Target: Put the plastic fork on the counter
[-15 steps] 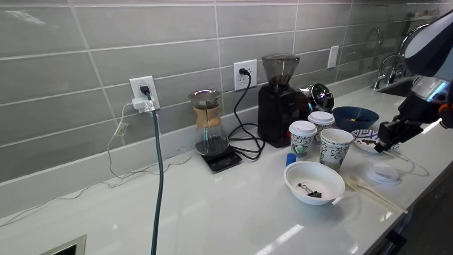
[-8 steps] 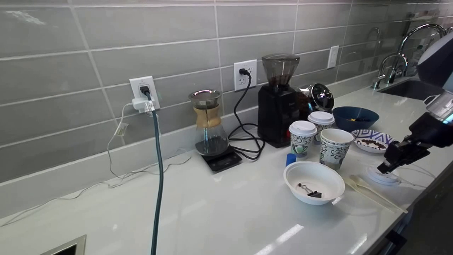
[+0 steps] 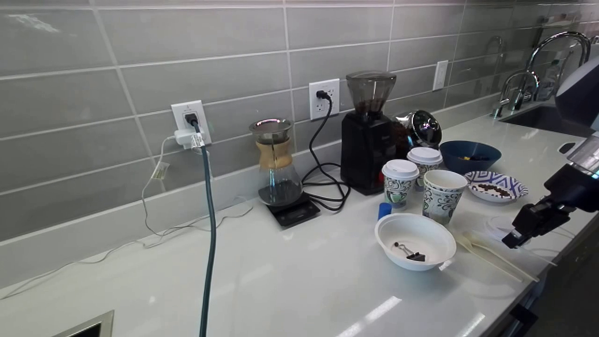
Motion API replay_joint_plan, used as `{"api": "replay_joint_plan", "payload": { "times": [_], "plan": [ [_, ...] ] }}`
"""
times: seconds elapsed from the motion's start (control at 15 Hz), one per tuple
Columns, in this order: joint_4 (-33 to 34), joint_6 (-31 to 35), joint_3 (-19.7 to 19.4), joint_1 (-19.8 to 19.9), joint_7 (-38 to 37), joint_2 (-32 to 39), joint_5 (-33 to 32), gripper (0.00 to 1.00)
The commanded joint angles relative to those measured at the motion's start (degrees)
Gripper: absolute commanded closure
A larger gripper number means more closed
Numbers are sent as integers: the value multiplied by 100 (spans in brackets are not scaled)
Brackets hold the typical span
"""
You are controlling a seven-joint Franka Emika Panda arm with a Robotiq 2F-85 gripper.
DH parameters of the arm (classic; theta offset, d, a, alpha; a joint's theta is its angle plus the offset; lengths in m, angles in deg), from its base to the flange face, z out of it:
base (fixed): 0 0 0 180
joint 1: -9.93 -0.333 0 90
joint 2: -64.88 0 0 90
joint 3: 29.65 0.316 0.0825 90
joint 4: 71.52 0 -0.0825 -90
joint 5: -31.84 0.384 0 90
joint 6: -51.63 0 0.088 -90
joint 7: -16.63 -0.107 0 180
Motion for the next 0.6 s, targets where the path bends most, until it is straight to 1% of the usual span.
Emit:
{"api": "replay_joint_plan", "payload": {
  "times": [0.0, 0.53],
  "plan": [
    [-59, -167, -87, -141, 503, -128, 446, 97],
    [-8, 3, -109, -272, 709, -11, 620, 97]
  ]
}}
